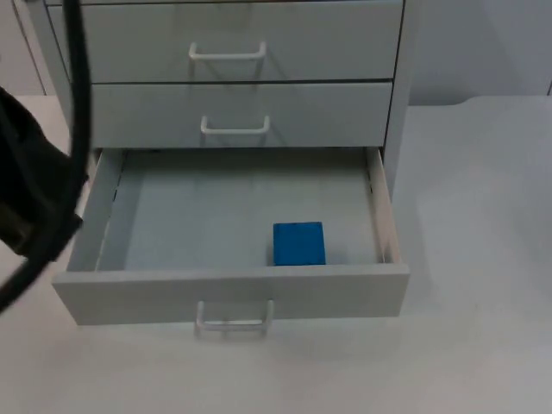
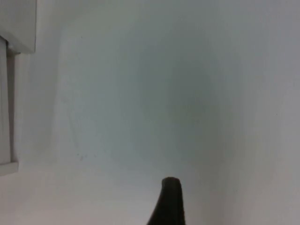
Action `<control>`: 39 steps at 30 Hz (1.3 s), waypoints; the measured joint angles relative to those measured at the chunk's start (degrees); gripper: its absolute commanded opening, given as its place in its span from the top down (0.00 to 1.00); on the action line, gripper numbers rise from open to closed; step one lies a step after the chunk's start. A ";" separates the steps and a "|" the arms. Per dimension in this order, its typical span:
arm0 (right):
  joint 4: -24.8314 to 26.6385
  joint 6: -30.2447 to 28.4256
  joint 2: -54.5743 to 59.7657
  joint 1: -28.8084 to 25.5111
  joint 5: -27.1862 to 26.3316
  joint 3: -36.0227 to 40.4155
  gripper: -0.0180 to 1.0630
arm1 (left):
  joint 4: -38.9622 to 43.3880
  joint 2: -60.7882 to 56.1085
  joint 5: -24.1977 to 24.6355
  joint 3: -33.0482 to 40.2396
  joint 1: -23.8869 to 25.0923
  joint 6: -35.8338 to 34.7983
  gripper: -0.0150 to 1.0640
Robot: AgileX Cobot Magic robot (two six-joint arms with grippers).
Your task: Open the drawer with the left hand, place the block into the drawer with the right hand, then close the drawer with the left hand.
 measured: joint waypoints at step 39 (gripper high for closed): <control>1.34 0.00 0.00 0.00 -2.09 0.00 0.37 | 59.73 43.23 -10.86 -2.08 -16.66 -38.90 0.99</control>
